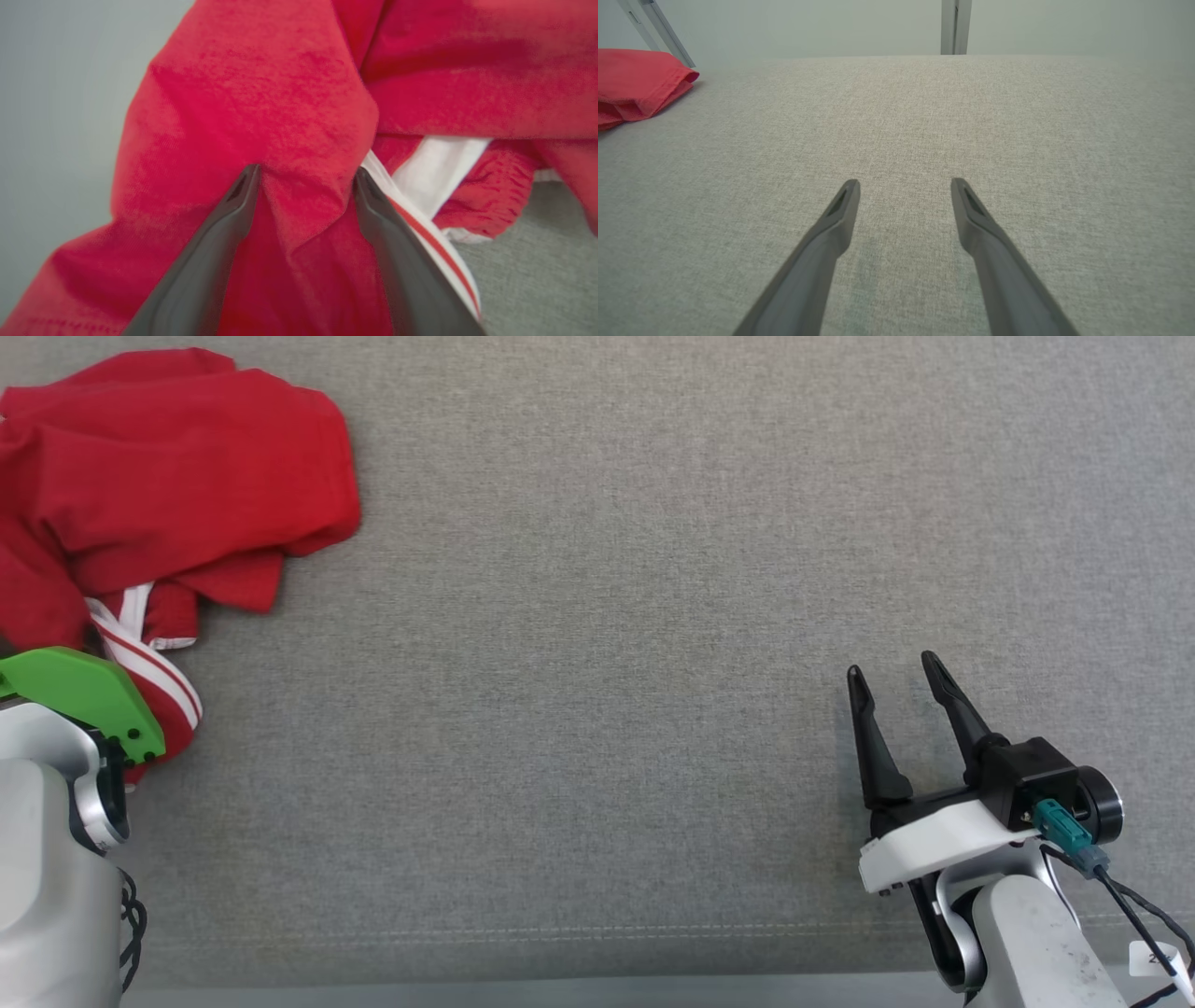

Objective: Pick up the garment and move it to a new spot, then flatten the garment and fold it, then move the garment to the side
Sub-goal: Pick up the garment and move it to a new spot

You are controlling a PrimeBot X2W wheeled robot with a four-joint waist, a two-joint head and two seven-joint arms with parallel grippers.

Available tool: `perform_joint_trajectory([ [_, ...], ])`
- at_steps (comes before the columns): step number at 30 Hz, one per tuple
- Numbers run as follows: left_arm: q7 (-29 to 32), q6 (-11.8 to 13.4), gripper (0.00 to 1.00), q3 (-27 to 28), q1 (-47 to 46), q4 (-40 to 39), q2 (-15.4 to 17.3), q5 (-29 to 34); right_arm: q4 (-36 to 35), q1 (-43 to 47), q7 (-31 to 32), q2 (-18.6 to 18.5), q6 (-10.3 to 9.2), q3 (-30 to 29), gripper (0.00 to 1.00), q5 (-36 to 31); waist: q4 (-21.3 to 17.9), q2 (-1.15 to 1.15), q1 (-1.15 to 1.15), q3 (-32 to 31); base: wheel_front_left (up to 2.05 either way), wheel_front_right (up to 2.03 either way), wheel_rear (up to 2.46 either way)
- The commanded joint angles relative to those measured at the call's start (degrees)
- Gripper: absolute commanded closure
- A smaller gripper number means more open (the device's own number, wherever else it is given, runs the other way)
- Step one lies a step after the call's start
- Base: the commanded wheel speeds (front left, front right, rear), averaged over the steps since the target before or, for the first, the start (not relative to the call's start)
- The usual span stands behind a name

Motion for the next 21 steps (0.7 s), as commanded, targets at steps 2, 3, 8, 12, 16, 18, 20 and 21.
perform_joint_trajectory([
  [2, -0.86, 0.56, 0.47, 0.60, -1.12, 0.67, 0.61, -0.61, 0.36, -0.95, -0.36, -0.17, 0.00, 0.00, 0.00, 0.23, -1.17, 0.00, -0.01, 1.05, 0.00, 0.00, 0.00],
  [3, -1.40, 0.74, 0.78, 0.81, -1.13, 0.84, 0.75, -0.72, 0.55, -1.04, -0.34, -0.17, 0.00, -0.04, 0.00, 0.29, -1.28, 0.00, -0.01, 1.04, 0.00, 0.00, 0.00],
  [8, -4.34, 0.78, 1.00, 2.17, -0.33, 0.36, 1.50, -1.64, 1.38, -0.97, -0.54, -0.16, 0.00, -0.46, 0.00, 0.66, -1.47, 0.00, -0.01, 0.23, 0.00, 0.00, 0.00],
  [12, -6.98, -0.02, 1.00, 3.13, 0.50, -1.24, 1.37, -2.73, 1.68, -0.23, -0.65, -0.17, 0.00, -0.90, 0.00, 0.97, -1.08, 0.00, -0.01, -1.54, 0.00, 0.00, 0.00],
  [16, -8.69, -0.55, 1.00, 3.14, 1.67, -4.81, 1.09, -3.17, 2.25, 0.61, -0.67, -0.16, 0.00, -1.47, 0.00, 1.29, -0.20, 0.00, -0.01, -4.23, 0.00, 0.00, 0.00],
  [18, -9.14, -0.50, 1.00, 2.72, 2.07, -7.24, 1.21, -2.74, 2.24, 1.06, -0.68, -0.16, 0.00, -1.68, 0.00, 1.60, 0.11, 0.00, -0.01, -5.77, 0.00, 0.00, 0.00],
  [20, -8.90, -0.31, 1.00, 2.12, 2.61, -9.99, 1.21, -2.36, 2.28, 1.76, -0.69, -0.17, 0.00, -1.91, 0.00, 1.82, 0.27, 0.00, -0.01, -7.36, 0.00, 0.00, 0.00],
  [21, -8.72, -0.34, 1.00, 1.79, 2.74, -11.53, 1.36, -2.10, 2.30, 1.94, -0.70, -0.17, 0.00, -2.04, 0.00, 2.04, 0.30, 0.00, -0.01, -8.11, 0.00, 0.00, 0.00],
])
